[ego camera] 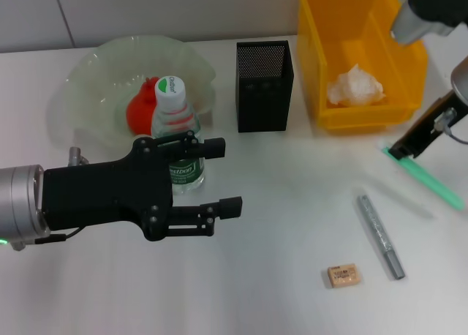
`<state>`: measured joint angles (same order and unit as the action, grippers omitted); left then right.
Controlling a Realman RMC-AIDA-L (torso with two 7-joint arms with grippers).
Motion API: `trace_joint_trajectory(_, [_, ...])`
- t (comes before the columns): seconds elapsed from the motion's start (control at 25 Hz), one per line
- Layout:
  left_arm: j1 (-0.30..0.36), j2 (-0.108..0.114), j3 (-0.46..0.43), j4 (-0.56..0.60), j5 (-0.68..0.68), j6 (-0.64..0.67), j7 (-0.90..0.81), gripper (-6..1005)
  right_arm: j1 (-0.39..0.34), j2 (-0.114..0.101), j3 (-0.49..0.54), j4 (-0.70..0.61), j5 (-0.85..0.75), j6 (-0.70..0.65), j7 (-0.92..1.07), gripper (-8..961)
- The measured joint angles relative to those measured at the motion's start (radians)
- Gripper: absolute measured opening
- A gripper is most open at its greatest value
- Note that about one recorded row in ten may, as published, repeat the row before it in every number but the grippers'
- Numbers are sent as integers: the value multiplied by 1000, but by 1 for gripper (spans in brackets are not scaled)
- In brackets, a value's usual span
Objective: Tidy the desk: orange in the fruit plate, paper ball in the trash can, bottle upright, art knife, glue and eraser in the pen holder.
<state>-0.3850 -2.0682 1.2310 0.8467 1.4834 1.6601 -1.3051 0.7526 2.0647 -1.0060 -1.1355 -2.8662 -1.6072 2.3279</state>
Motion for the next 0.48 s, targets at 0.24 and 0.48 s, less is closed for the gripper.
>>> trace_joint_trajectory(0.24, [0, -1, 0, -1, 0, -4, 8, 812, -7, -1, 48, -99, 62, -12, 1, 42])
trace_joint_trajectory(0.48, [-4, -2, 1, -2, -1, -9, 9, 812, -29, -2, 60, -209, 123, -18, 1, 42])
